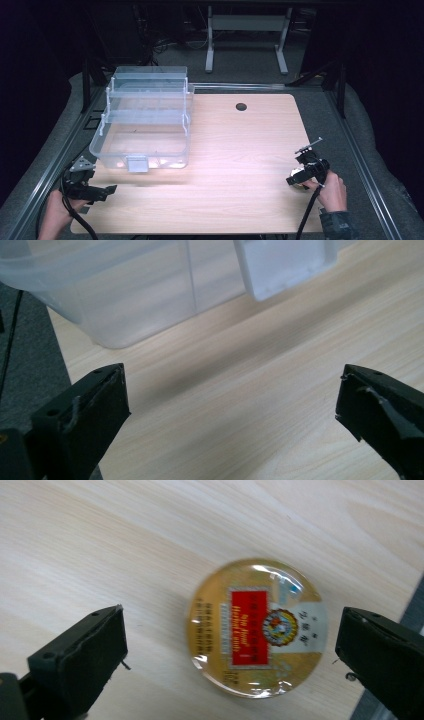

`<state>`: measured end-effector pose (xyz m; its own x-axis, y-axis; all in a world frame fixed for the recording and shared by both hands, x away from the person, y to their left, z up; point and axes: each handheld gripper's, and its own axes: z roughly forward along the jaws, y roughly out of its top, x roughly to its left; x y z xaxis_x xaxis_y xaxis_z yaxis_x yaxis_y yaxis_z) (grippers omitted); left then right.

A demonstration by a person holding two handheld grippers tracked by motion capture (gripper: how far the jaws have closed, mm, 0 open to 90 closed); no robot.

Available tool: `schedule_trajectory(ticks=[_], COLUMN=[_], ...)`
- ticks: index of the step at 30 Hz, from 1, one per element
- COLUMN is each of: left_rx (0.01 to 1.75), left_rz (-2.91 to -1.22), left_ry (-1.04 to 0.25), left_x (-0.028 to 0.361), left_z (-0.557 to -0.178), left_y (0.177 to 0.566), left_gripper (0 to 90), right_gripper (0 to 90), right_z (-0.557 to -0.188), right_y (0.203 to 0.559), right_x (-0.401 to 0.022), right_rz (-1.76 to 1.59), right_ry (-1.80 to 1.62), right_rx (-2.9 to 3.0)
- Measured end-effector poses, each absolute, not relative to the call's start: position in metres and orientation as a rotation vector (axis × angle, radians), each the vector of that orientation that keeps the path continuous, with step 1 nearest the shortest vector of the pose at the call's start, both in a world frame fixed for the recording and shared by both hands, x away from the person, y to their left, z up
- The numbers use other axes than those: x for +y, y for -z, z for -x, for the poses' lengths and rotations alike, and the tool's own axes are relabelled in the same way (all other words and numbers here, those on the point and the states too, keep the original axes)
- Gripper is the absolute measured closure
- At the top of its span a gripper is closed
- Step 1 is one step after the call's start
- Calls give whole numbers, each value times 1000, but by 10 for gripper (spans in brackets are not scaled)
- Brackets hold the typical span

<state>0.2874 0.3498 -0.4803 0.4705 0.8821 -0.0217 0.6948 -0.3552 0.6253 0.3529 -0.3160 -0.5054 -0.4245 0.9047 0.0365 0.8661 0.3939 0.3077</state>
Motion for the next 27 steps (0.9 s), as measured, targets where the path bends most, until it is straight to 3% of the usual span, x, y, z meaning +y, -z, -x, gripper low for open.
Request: schedule_trajectory(ticks=[7,9,14,27], left_rx=[1321,1329,1355,1475], left_rz=[-2134,-2117,-2094,-2089], left_ry=[-442,-452,-473,-463], left_x=[357,359,368,383], left_z=[-297,-300,-312,-366], left_y=[462,458,446,437], left_gripper=[1,0,0,0], right_gripper=[0,57,45,61], right_z=[-347,-343,-339,-332], right_y=[488,484,480,473], right_x=[-308,-303,-295,-272], right_rz=[-1542,-1515,-1480,-1384], right_ry=[-431,-412,-487,-403], right_rx=[2462,2445,2485,2480])
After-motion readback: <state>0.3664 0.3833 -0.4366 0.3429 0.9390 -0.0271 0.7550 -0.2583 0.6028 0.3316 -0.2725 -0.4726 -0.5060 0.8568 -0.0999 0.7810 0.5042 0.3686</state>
